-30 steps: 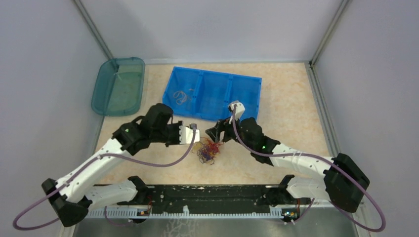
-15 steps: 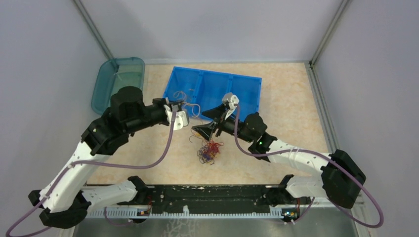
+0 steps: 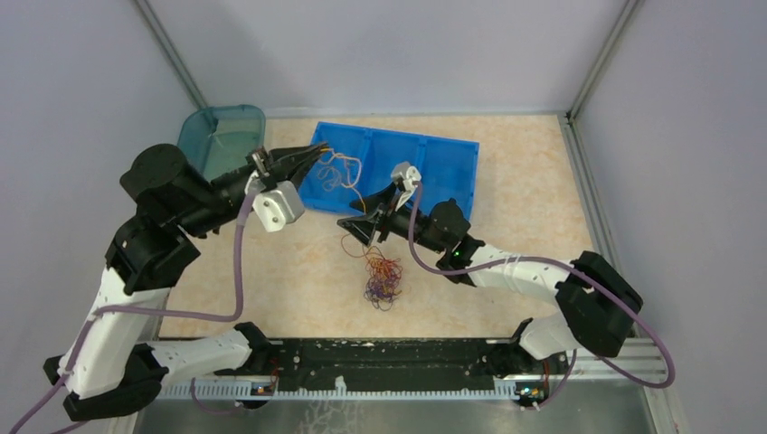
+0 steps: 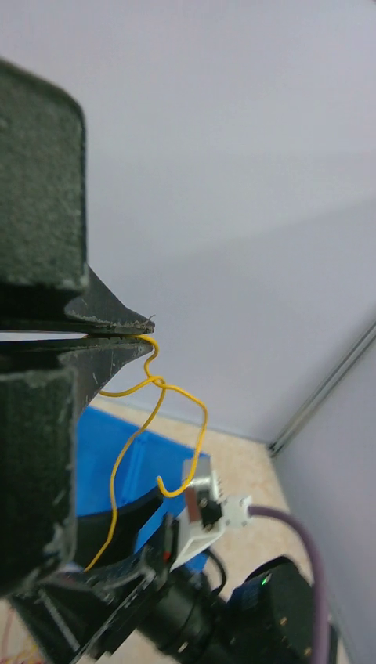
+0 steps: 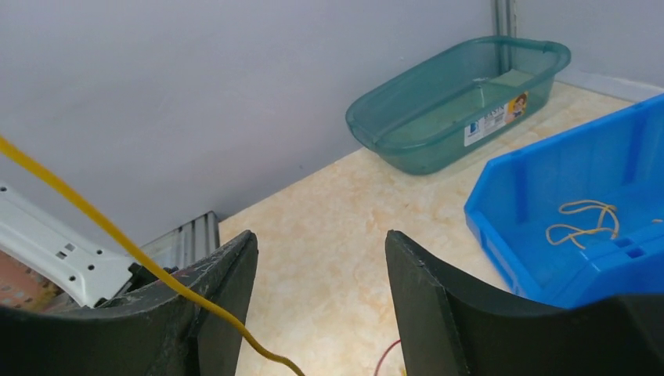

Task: Untangle the cables

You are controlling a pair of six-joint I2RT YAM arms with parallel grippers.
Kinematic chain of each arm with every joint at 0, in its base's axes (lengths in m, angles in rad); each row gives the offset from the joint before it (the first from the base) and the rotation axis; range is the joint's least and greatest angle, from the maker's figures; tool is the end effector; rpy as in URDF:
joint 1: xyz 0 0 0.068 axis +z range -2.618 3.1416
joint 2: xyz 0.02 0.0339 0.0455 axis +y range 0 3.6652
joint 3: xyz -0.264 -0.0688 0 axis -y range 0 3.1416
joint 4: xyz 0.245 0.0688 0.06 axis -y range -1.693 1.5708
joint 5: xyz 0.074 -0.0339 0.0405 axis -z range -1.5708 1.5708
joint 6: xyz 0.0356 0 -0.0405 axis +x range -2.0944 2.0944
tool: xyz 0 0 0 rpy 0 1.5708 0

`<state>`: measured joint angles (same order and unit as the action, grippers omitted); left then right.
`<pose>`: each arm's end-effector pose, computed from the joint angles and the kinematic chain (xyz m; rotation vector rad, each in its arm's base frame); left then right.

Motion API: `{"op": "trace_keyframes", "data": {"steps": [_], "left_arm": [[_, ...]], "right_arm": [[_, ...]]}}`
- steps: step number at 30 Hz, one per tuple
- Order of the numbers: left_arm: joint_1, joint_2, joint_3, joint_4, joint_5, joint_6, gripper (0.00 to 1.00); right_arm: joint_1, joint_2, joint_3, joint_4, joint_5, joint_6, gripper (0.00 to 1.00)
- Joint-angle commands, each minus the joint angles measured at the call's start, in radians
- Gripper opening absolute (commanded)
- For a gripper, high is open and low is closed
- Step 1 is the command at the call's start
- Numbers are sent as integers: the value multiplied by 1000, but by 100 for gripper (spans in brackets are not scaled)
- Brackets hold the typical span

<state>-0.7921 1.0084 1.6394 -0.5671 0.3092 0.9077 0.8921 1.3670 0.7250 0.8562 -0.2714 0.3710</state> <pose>0.0972 -0.1139 0.5367 1.2836 0.7981 -0.1402 0.1838 0.2430 0.2964 -0.6142 1.3449 1.2286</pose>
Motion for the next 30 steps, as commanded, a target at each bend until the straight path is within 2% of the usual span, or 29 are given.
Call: {"op": "trace_keyframes", "data": {"steps": [1, 8, 24, 30], "left_arm": [[-3, 4, 41, 194, 21, -1, 0], [-5, 32, 66, 423, 8, 14, 0], [-4, 145, 220, 662, 33, 116, 0], [-5, 195, 301, 695, 34, 151, 0]], "right_arm": [[19, 17, -16, 160, -11, 72, 61], [51, 68, -77, 225, 18, 120, 56], [87, 194, -168, 323, 54, 180, 53], [93, 201, -173, 332, 60, 164, 59]]}}
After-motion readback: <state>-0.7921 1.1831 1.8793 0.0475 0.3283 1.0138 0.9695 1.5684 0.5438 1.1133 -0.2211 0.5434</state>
